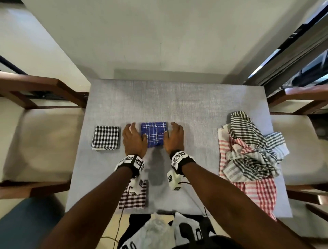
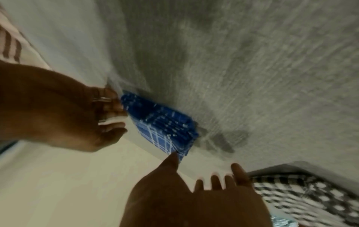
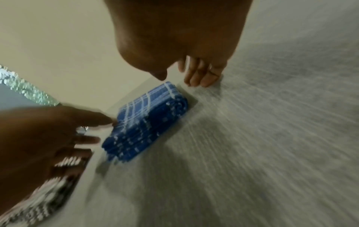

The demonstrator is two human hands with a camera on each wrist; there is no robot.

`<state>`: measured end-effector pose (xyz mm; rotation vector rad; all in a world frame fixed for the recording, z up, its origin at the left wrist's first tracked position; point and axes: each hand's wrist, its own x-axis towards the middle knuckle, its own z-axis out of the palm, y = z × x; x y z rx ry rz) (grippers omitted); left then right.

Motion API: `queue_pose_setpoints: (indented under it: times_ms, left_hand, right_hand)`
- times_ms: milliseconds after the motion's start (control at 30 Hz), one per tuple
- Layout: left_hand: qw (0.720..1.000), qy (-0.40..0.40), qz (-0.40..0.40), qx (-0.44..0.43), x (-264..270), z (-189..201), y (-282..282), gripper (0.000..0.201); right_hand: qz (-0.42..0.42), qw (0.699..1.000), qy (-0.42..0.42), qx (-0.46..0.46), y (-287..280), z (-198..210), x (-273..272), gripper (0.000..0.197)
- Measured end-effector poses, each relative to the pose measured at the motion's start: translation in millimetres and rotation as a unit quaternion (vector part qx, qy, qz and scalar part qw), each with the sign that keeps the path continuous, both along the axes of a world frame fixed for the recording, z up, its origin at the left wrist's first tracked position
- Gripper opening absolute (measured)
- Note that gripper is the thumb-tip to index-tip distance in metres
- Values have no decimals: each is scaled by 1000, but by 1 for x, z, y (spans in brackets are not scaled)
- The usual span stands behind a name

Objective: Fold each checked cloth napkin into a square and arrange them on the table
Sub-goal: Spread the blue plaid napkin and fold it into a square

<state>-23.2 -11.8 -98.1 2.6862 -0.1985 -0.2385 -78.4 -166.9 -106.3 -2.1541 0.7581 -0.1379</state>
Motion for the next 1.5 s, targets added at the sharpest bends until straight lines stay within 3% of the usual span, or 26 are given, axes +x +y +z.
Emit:
queue_pose_setpoints:
  times_ms: [67, 133, 300, 367, 500, 667, 733, 833, 1067, 1233, 1433, 1500]
  left_hand:
    - [996, 39, 74, 42, 3, 3, 0, 52]
    - [993, 85, 70, 50, 8, 5, -5, 46]
    - [982, 164, 90, -8, 51, 5, -6, 43]
    - [977, 185, 104, -35, 75, 9, -3, 40]
    - [963, 226, 114, -97, 126, 21, -9, 36]
    - [937, 214, 189, -199, 187, 20, -13, 39]
    - [941, 194, 188, -202, 202, 27, -17, 32]
    - [959, 180, 144, -164, 216, 33, -22, 37]
    - [971, 141, 110, -160, 228, 29, -25, 45]
    - [953, 130, 182, -202, 228, 21, -19, 47]
    - [970, 100, 130, -179, 219, 22, -19, 39]
    - [972, 97, 130, -168, 210, 24, -19, 47]
  right_hand:
    - [-15, 995, 96, 40, -1, 8, 13, 38]
    - [7, 983, 166, 74, 0, 14, 29, 39]
    - [24, 950, 229, 212, -9, 16, 70, 15]
    - [20, 949, 220, 226, -11, 16, 90, 13]
    - [35, 960, 193, 201, -17, 22, 135, 33]
    - [32, 961, 185, 203, -21, 22, 192, 30]
    - [41, 967, 174, 181, -21, 23, 211, 30]
    - [44, 977, 160, 133, -22, 18, 229, 32]
    - [-10, 992, 86, 91, -14, 6, 240, 31]
    - [16, 995, 58, 77, -15, 7, 247, 28]
    - [46, 996, 40, 59, -13, 8, 236, 25]
    - [55, 997, 33, 47, -14, 10, 228, 24]
